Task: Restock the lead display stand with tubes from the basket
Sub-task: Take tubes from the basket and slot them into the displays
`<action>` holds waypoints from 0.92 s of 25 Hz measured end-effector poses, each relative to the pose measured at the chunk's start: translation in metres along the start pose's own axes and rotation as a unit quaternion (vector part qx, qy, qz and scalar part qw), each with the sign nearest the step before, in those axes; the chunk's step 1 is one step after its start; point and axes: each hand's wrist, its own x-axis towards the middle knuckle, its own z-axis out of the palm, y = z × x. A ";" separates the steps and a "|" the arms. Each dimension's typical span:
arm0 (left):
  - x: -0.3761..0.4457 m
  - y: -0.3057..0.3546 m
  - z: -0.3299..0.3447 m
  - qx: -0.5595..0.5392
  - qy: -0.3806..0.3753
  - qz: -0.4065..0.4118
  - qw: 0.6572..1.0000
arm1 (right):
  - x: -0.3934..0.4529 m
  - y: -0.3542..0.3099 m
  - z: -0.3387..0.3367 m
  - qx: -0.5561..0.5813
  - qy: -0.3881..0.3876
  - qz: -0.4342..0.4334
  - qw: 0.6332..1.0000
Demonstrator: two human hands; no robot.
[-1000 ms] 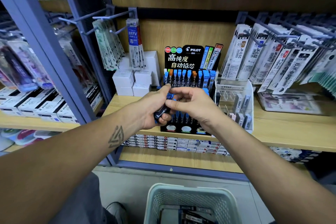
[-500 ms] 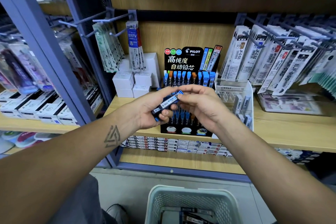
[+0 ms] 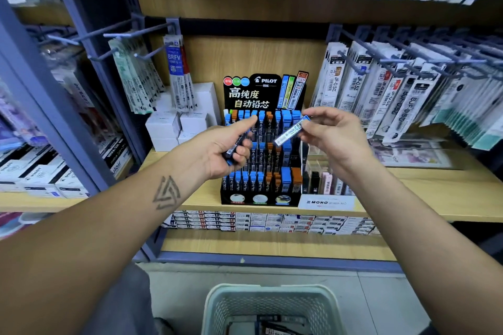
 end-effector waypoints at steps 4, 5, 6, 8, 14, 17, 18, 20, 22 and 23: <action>0.009 0.009 0.011 -0.036 -0.017 0.008 0.999 | 0.007 -0.010 -0.012 -0.165 0.035 -0.090 0.982; 0.009 0.011 0.014 -0.044 -0.024 0.014 0.999 | 0.010 -0.012 -0.016 -0.196 0.042 -0.107 0.974; 0.010 0.012 0.018 -0.049 -0.028 0.020 0.998 | 0.014 -0.015 -0.020 -0.223 0.046 -0.119 0.966; 0.012 0.014 0.023 -0.062 -0.028 0.029 0.997 | 0.020 -0.016 -0.024 -0.260 0.044 -0.131 0.956; 0.020 0.011 0.033 -0.070 0.016 0.027 0.997 | 0.030 -0.012 -0.024 -0.393 0.030 -0.219 0.892; 0.023 0.009 0.034 -0.074 0.026 0.009 0.997 | 0.034 -0.008 -0.018 -0.412 0.035 -0.252 0.875; 0.024 0.008 0.034 -0.062 0.026 0.007 0.998 | 0.036 -0.006 -0.015 -0.413 0.035 -0.261 0.872; 0.026 0.006 0.034 -0.042 0.029 0.003 0.999 | 0.038 -0.003 -0.011 -0.430 0.030 -0.279 0.858; 0.027 0.004 0.033 -0.027 0.027 0.005 0.999 | 0.041 -0.003 -0.008 -0.451 0.027 -0.290 0.844; 0.027 0.003 0.033 -0.022 0.025 0.007 0.999 | 0.041 -0.004 -0.008 -0.457 0.027 -0.289 0.841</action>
